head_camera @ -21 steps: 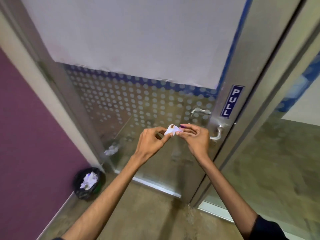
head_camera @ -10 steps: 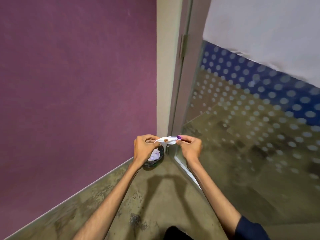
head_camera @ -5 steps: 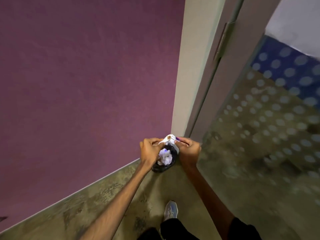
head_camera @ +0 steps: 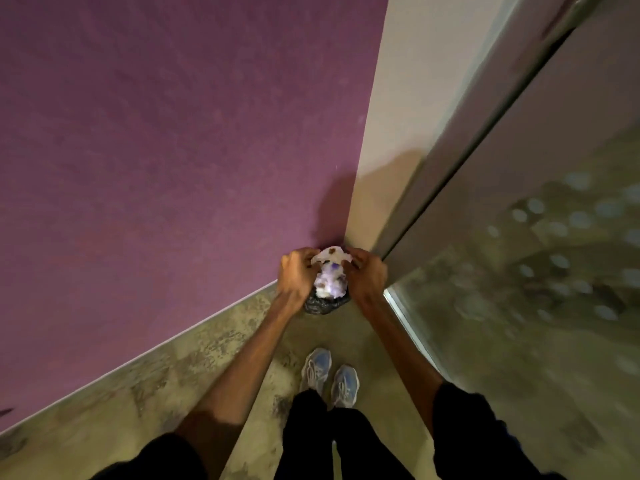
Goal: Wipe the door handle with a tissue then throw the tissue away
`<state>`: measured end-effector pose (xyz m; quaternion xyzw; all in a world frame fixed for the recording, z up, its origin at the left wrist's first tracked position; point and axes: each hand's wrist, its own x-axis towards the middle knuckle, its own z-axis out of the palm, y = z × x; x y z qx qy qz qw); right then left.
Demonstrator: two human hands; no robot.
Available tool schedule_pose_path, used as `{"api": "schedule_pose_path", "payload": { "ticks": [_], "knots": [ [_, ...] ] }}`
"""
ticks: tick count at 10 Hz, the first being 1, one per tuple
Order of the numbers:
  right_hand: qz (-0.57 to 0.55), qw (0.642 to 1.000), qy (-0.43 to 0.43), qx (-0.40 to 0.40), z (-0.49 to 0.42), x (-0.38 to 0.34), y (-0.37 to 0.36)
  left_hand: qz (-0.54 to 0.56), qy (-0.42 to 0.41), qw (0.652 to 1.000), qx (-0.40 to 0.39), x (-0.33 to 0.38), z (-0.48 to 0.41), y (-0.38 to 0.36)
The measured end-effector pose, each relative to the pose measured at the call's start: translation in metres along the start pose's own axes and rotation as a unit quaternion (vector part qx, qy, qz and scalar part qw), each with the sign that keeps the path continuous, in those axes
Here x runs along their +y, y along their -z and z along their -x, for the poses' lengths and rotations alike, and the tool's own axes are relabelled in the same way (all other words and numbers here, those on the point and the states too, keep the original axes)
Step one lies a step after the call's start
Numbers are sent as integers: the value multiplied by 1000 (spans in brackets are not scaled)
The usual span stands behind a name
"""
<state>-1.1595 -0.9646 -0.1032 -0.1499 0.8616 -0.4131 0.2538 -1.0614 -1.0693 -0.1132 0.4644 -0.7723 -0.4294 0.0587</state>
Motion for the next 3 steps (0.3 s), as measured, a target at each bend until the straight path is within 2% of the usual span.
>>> {"api": "schedule_pose_path", "payload": {
  "ticks": [2, 3],
  "knots": [
    [116, 985, -86, -98, -26, 30, -19, -77, 59, 992, -79, -34, -22, -12],
    [120, 986, -91, -73, -24, 33, -25, -121, 61, 987, -83, -38, -20, -13]
  ]
}}
